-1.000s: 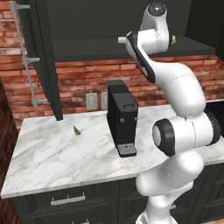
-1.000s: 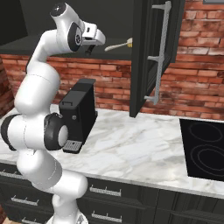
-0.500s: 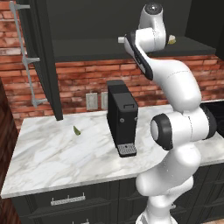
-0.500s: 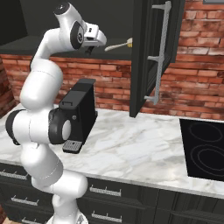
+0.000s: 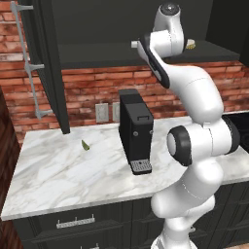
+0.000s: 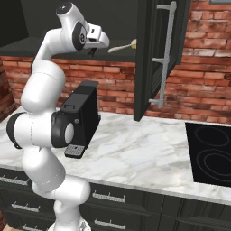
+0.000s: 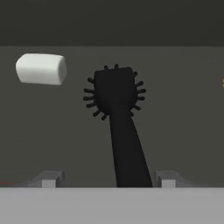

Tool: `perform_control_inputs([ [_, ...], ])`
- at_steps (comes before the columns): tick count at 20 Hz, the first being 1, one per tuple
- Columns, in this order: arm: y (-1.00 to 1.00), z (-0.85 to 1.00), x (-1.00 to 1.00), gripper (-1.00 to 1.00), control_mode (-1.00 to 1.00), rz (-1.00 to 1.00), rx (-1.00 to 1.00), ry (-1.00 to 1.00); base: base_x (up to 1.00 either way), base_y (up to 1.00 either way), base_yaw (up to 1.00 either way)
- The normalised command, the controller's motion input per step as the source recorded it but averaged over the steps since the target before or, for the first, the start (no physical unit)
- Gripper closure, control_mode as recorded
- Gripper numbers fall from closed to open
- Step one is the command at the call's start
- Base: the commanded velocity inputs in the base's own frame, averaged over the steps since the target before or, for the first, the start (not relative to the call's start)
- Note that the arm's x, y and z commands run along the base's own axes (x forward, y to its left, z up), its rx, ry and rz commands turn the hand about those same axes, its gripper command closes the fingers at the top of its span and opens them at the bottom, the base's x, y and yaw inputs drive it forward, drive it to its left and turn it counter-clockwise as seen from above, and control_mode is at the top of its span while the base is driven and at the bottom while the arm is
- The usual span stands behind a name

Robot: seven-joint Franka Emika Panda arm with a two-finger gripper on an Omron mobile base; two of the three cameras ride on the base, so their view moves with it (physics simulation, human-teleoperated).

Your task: Pick the dish brush and dish brush from the cabinet and place them on the counter.

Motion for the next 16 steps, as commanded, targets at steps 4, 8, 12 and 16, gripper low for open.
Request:
perform_control_inputs([
  [4, 0.00, -0.01, 0.01, 1.00, -1.00, 0.00, 0.00, 0.00, 0.00, 0.00, 0.00],
  [8, 0.00, 0.00, 0.00, 1.00, -1.00, 0.00, 0.00, 0.00, 0.00, 0.00, 0.00],
  [12, 0.00, 0.06, -0.15, 1.00, -1.00, 0.00, 0.00, 0.00, 0.00, 0.00, 0.00],
  [16, 0.00, 0.05, -0.32, 1.00, -1.00, 0.00, 0.00, 0.00, 0.00, 0.00, 0.00],
])
